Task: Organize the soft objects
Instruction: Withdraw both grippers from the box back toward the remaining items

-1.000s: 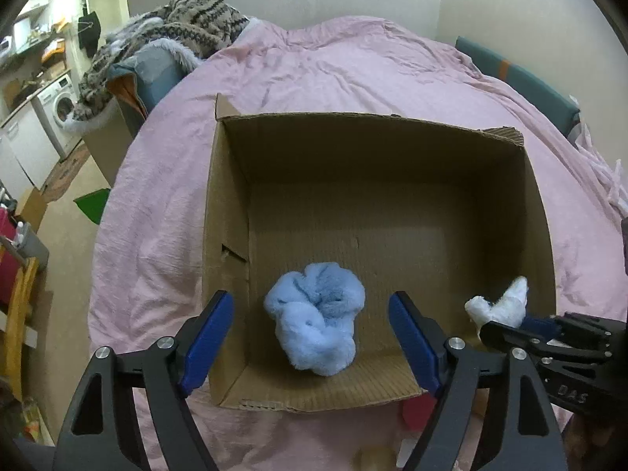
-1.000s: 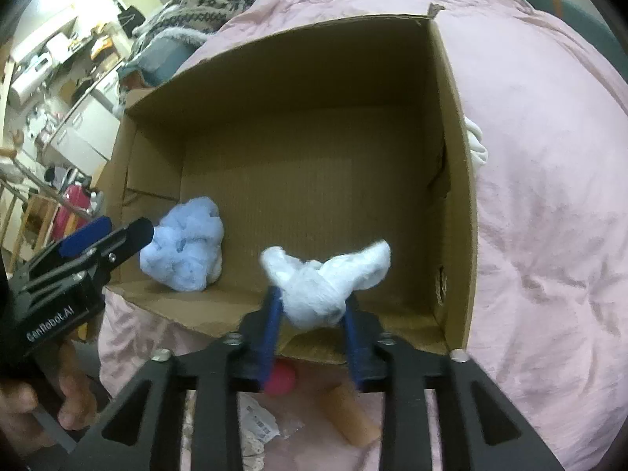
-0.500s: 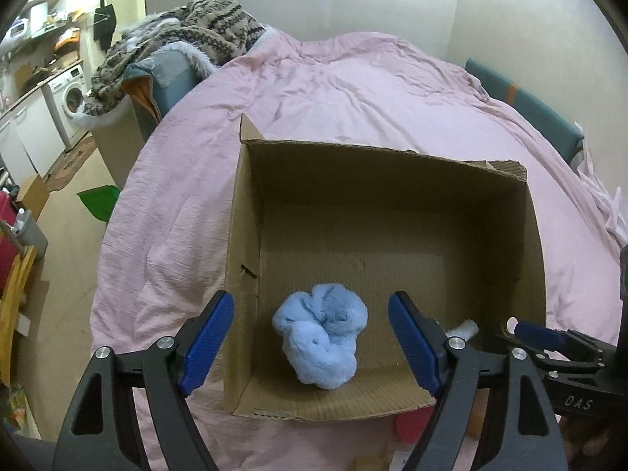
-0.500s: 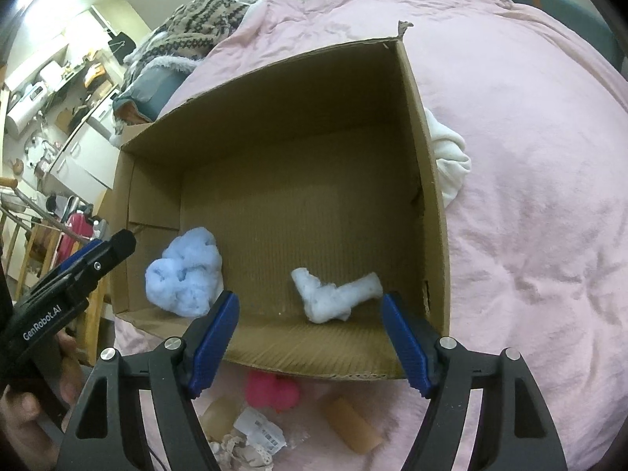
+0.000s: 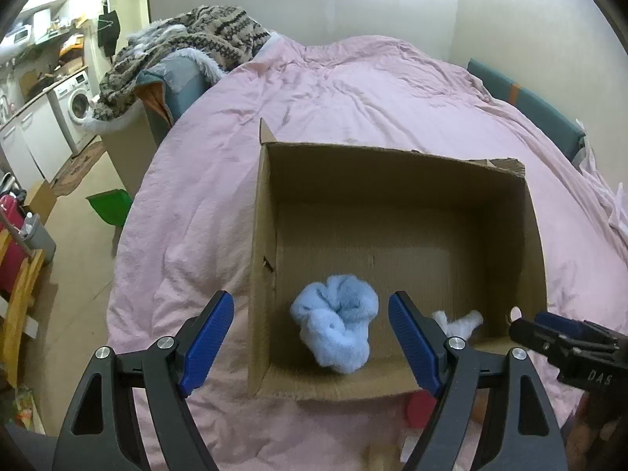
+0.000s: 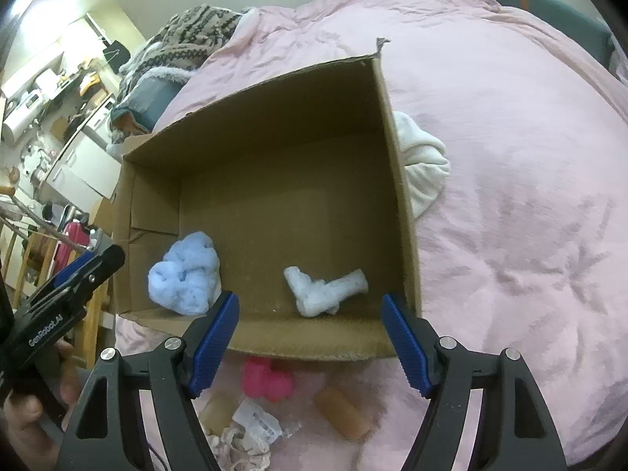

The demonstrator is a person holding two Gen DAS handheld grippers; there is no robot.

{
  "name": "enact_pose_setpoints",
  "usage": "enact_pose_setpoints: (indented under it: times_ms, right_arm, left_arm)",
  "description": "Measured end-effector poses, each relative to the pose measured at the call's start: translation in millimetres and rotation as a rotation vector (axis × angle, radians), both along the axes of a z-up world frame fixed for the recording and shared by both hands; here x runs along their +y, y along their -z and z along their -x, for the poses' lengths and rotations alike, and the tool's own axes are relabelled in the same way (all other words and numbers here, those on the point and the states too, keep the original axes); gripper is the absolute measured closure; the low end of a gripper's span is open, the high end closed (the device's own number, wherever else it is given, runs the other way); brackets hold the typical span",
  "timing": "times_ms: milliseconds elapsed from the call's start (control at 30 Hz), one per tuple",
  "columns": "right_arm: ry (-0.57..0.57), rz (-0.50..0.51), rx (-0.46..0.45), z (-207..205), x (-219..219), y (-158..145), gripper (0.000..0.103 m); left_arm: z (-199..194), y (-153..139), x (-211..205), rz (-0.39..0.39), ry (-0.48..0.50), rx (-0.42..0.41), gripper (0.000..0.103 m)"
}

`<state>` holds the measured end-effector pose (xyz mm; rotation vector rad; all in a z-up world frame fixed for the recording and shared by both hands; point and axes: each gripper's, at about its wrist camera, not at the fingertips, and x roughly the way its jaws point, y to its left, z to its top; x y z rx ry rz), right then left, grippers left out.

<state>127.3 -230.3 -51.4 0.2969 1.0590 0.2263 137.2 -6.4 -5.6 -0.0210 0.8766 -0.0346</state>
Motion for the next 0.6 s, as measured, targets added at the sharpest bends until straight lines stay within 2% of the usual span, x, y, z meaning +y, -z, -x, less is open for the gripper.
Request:
enact_pose_setpoints:
  times_ms: [400, 600]
  right_arm:
    - [0.016, 0.010, 0.000, 27, -7, -10, 0.024]
    - [0.045, -0.040, 0.031, 44, -13, -6, 0.024]
  left_arm:
    - [34, 1, 18, 0.019, -0.032, 0.047, 0.024]
    - [52, 7, 23, 0.037, -0.041, 0.081, 0.024]
